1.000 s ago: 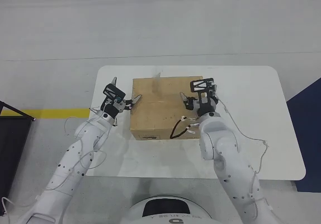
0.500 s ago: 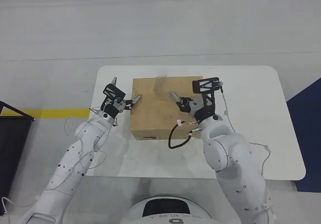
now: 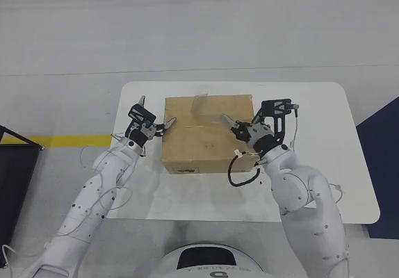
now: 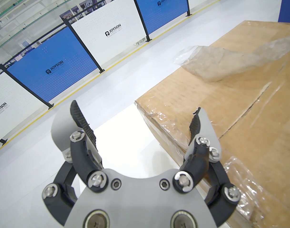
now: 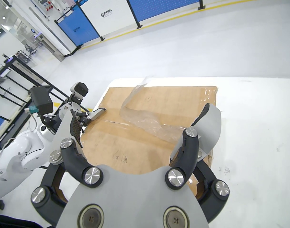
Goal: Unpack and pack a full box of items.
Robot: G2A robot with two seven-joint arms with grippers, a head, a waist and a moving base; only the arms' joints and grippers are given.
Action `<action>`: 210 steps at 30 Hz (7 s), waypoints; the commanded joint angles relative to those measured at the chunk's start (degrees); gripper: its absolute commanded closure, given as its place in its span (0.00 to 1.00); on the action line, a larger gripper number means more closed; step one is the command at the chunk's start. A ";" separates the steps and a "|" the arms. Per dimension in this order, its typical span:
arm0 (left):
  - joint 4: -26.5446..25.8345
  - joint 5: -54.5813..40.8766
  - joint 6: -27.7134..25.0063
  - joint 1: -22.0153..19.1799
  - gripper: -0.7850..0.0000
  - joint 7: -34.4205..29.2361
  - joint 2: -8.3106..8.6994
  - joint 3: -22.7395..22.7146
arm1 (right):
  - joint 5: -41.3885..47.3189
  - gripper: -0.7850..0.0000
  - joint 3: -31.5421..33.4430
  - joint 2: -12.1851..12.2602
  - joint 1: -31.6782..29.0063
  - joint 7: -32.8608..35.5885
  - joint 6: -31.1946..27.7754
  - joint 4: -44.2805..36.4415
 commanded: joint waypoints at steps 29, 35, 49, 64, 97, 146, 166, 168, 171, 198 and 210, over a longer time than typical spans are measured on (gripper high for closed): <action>0.00 0.00 -0.01 0.00 0.00 0.00 0.00 0.00 | 30.96 0.00 4.40 1.83 5.67 11.60 -5.86 11.20; 0.00 0.00 -0.01 0.00 0.00 0.00 0.00 0.00 | 37.15 0.00 8.02 2.10 3.01 4.83 -11.60 11.34; 0.00 0.00 -0.01 0.00 0.00 0.00 0.00 0.00 | 44.79 0.00 6.50 2.34 11.63 3.86 -11.92 28.35; 0.00 0.00 -0.01 0.00 0.00 0.00 0.00 0.00 | 47.79 0.00 3.58 2.94 12.80 8.14 -9.94 29.43; 0.00 0.00 -0.01 0.00 0.00 0.00 0.00 0.00 | 54.05 0.00 -2.61 3.01 16.64 11.51 -9.47 32.92; 7.54 3.61 1.50 -2.04 0.00 2.76 -1.64 1.76 | 64.23 0.00 -23.09 -1.32 33.14 10.59 -4.71 46.93; 8.49 -3.95 4.33 -0.31 0.00 6.18 -1.37 -4.96 | 72.74 0.00 -28.68 -4.72 40.64 13.39 -6.15 58.66; 8.49 -3.95 4.33 -0.31 0.00 6.18 -1.37 -4.96 | 75.11 0.00 -29.24 -5.28 41.58 15.26 -6.79 60.61; 8.49 -3.95 4.33 -0.31 0.00 6.18 -1.37 -4.96 | 76.15 0.00 -30.23 -6.07 43.14 16.11 -8.31 63.16; 8.49 -3.95 4.33 -0.31 0.00 6.18 -1.37 -4.96 | 72.13 0.00 14.32 4.17 2.80 15.12 -26.42 20.86; 8.49 -3.95 4.33 -0.31 0.00 6.18 -1.37 -4.96 | 66.21 0.00 17.22 4.05 -5.24 -1.13 -25.00 20.43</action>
